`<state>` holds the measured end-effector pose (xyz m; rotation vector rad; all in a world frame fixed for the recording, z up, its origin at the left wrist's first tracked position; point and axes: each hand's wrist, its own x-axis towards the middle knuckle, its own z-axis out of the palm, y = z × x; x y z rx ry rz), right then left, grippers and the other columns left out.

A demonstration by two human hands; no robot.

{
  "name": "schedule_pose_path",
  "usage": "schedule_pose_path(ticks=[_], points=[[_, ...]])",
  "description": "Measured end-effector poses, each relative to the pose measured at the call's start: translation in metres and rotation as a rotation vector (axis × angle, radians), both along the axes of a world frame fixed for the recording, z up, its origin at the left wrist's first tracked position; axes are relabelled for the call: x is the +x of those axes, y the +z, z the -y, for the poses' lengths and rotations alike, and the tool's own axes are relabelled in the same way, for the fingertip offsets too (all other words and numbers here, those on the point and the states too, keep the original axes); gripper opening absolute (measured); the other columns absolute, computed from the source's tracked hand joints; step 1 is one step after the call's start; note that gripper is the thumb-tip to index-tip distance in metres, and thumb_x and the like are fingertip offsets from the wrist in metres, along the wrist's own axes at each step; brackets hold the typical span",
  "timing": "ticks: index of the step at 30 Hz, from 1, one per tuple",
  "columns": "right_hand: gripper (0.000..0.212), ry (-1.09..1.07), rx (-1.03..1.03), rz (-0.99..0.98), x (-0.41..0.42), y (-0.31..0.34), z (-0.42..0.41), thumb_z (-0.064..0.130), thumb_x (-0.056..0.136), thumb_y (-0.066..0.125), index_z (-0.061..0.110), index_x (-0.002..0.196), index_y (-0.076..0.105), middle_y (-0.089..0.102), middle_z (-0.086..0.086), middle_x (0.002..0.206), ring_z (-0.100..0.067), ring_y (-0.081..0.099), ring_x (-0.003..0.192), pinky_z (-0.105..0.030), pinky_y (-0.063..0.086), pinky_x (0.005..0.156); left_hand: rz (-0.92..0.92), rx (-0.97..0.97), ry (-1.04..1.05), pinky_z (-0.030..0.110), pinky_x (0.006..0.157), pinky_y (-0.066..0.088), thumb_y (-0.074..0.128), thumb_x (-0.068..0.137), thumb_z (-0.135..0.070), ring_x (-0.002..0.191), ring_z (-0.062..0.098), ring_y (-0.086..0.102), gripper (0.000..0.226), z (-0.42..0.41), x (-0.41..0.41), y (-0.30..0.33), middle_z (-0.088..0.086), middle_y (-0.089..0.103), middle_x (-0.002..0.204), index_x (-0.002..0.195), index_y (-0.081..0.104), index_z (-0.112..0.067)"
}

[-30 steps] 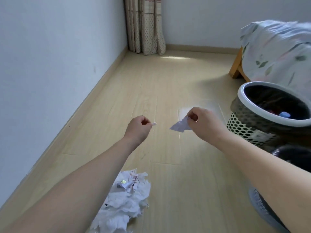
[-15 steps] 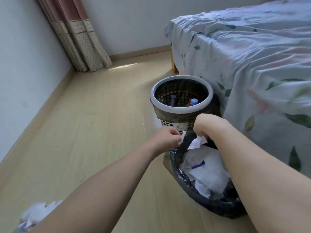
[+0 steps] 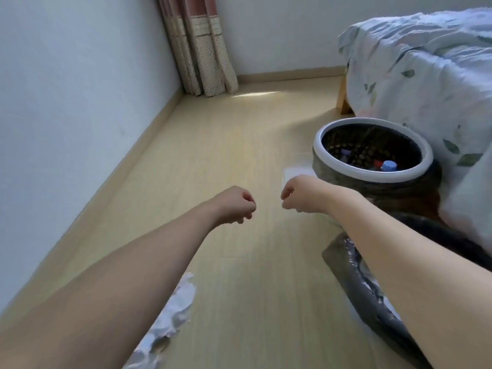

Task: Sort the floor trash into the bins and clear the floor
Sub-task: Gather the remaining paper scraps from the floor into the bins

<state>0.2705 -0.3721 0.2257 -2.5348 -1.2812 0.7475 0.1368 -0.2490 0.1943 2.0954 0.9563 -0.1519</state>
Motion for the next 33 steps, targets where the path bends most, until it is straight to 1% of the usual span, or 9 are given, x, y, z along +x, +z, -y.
schedule_pose_path(ticks=[3, 7, 12, 15, 19, 22, 25, 29, 33], points=[[0.022, 0.135, 0.060, -0.098, -0.077, -0.003, -0.058, 0.019, 0.088, 0.059, 0.012, 0.108, 0.066, 0.059, 0.004, 0.079, -0.018, 0.059, 0.080, -0.028, 0.048, 0.073, -0.101, 0.048, 0.065, 0.025, 0.056, 0.038, 0.048, 0.091, -0.012, 0.067, 0.018, 0.057, 0.022, -0.059, -0.095, -0.009, 0.007, 0.067, 0.092, 0.105, 0.064, -0.007], [0.024, 0.279, 0.180, -0.190, -0.196, -0.028, -0.141, 0.017, 0.089, 0.057, 0.015, 0.112, 0.065, 0.061, 0.003, 0.090, -0.016, 0.057, 0.085, -0.021, 0.043, 0.059, -0.250, 0.090, 0.220, 0.025, 0.059, 0.042, 0.049, 0.089, -0.011, 0.070, 0.021, 0.058, 0.022, -0.135, -0.247, -0.041, 0.010, 0.069, 0.096, 0.103, 0.065, -0.005], [0.030, 0.437, 0.067, -0.177, -0.314, -0.090, -0.217, 0.017, 0.089, 0.052, 0.017, 0.118, 0.062, 0.060, 0.001, 0.116, -0.014, 0.053, 0.093, -0.023, 0.042, 0.077, -0.286, 0.026, 0.376, 0.024, 0.061, 0.043, 0.053, 0.088, -0.010, 0.072, 0.019, 0.056, 0.020, -0.180, -0.396, -0.105, 0.008, 0.068, 0.097, 0.100, 0.067, -0.005], [0.034, 0.426, -0.030, -0.118, -0.341, -0.125, -0.236, 0.015, 0.089, 0.050, 0.018, 0.122, 0.059, 0.059, 0.001, 0.122, -0.013, 0.052, 0.093, -0.024, 0.044, 0.080, -0.262, -0.063, 0.343, 0.029, 0.073, 0.050, 0.063, 0.084, -0.024, 0.081, 0.016, 0.061, 0.014, -0.174, -0.431, -0.158, 0.000, 0.066, 0.097, 0.097, 0.067, -0.017], [0.041, 0.327, -0.144, -0.067, -0.350, -0.164, -0.248, 0.018, 0.088, 0.048, 0.018, 0.130, 0.052, 0.055, -0.001, 0.124, -0.016, 0.053, 0.092, -0.027, 0.045, 0.078, -0.182, -0.175, 0.209, 0.029, 0.069, 0.041, 0.070, 0.069, -0.044, 0.089, 0.022, 0.059, 0.030, -0.144, -0.439, -0.220, -0.009, 0.054, 0.088, 0.088, 0.056, -0.026], [0.048, 0.238, -0.155, -0.014, -0.346, -0.187, -0.258, 0.023, 0.091, 0.048, 0.014, 0.137, 0.042, 0.046, -0.007, 0.134, -0.021, 0.053, 0.102, -0.030, 0.043, 0.082, -0.217, 0.122, 0.058, 0.028, 0.071, 0.033, 0.069, 0.067, -0.058, 0.098, 0.016, 0.052, 0.044, -0.134, -0.441, -0.248, -0.009, 0.044, 0.100, 0.098, 0.054, -0.030], [0.051, 0.113, -0.142, -0.023, -0.345, -0.201, -0.269, 0.028, 0.092, 0.047, 0.012, 0.140, 0.037, 0.043, -0.011, 0.137, -0.029, 0.053, 0.112, -0.038, 0.045, 0.093, -0.177, 0.247, -0.020, 0.026, 0.069, 0.032, 0.062, 0.074, -0.048, 0.099, 0.016, 0.054, 0.034, -0.140, -0.448, -0.256, -0.008, 0.049, 0.105, 0.102, 0.057, -0.029], [0.057, 0.023, -0.253, -0.070, -0.352, -0.220, -0.286, 0.043, 0.093, 0.045, 0.009, 0.138, 0.039, 0.046, -0.012, 0.137, -0.030, 0.045, 0.123, -0.037, 0.037, 0.092, 0.124, 0.502, -0.116, 0.027, 0.054, 0.030, 0.060, 0.073, -0.033, 0.064, 0.023, 0.051, 0.016, -0.137, -0.467, -0.279, -0.001, 0.048, 0.080, 0.078, 0.052, -0.020], [0.060, 0.113, -0.319, 0.006, -0.360, -0.234, -0.305, 0.053, 0.090, 0.048, 0.011, 0.133, 0.045, 0.050, -0.008, 0.135, -0.029, 0.043, 0.126, -0.040, 0.037, 0.100, 0.266, 0.750, 0.032, 0.037, 0.056, 0.034, 0.052, 0.084, -0.024, 0.060, 0.027, 0.042, 0.017, -0.133, -0.472, -0.299, 0.005, 0.046, 0.072, 0.070, 0.052, -0.014]])
